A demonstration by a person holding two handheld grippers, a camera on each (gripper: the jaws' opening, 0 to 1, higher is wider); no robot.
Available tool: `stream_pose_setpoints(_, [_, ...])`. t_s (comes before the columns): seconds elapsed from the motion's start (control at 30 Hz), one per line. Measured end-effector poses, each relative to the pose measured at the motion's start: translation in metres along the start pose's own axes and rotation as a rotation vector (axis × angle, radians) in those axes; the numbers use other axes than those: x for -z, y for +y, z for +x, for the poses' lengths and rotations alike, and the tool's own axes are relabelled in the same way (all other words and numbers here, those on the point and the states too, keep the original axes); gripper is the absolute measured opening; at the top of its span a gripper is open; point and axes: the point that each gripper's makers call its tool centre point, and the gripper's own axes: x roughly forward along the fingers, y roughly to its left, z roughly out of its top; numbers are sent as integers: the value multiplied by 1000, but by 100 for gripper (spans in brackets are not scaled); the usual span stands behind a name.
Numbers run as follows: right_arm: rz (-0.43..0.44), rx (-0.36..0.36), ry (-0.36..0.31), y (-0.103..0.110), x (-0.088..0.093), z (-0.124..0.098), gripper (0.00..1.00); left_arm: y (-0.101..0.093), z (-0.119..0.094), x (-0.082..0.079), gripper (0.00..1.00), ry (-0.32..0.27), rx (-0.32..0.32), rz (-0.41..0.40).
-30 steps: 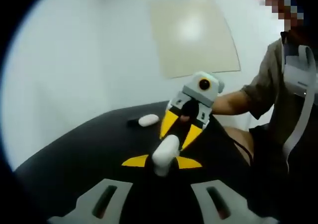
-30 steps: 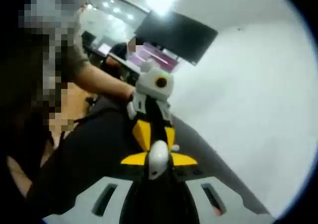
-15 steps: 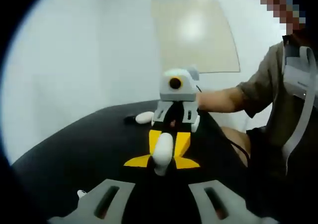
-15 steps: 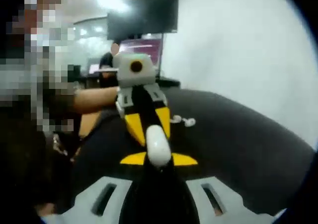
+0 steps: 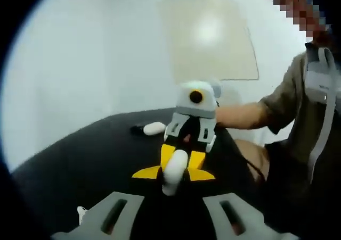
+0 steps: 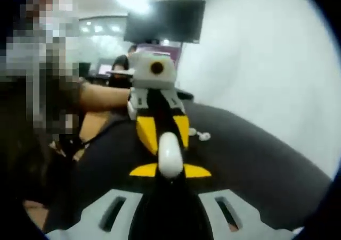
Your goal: Pick up three earphones and place each one into its charging case using tactile feedback, ensure that each earphone is properly inserted and securely positioned inside the case.
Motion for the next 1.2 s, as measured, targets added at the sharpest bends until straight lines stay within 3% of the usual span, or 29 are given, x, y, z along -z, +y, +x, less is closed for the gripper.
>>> stream_pose_setpoints(0.13, [-37,6,-4,0,0,-2,18,-1,1,-4,14,28,35,-152])
stream_pose_setpoints(0.37, [-53,8,-6,-1,-1,-2,17,2,-1,-10,15,29,52,-204])
stream_pose_setpoints(0.4, [-49,6,-7,-1,-1,-3,17,7,-2,-17,13,-19,27,-197])
stream_pose_setpoints(0.43, [-71,-28,-21,5,-3,-2,17,26,-6,-17,8,-26,-81,-124])
stream_pose_setpoints(0.47, [-36,-14,-36,4,-5,-2,17,24,-6,-9,13,22,-72,-115])
stream_pose_setpoints(0.63, [-3,-16,-9,1,-1,0,17,31,-17,-16,20,-13,-84,-118])
stream_pose_setpoints(0.7, [24,-17,-7,-1,-1,0,17,47,-35,-30,23,-82,-153,-144])
stream_pose_setpoints(0.77, [34,-21,-8,0,-1,1,18,71,-61,-40,22,-126,-265,-151])
stream_pose_setpoints(0.8, [37,-22,-9,0,-1,1,18,90,-80,-41,20,-127,-364,-158])
stream_pose_setpoints(0.83, [42,-23,-9,0,-1,2,18,99,-92,-40,18,-129,-408,-161])
stream_pose_setpoints(0.9, [43,-24,-10,0,0,2,18,108,-109,-34,14,-125,-434,-236])
stream_pose_setpoints(0.97, [38,-23,-10,0,0,2,18,107,-115,-27,15,-111,-403,-277])
stream_pose_setpoints(1.03, [33,-23,-11,1,0,2,18,105,-116,-15,13,-58,-390,-286])
stream_pose_setpoints(1.13, [28,-21,-12,0,1,2,18,101,-110,20,10,133,-407,-237])
stream_pose_setpoints(1.2, [25,-20,-12,0,2,1,18,103,-103,37,9,225,-424,-190])
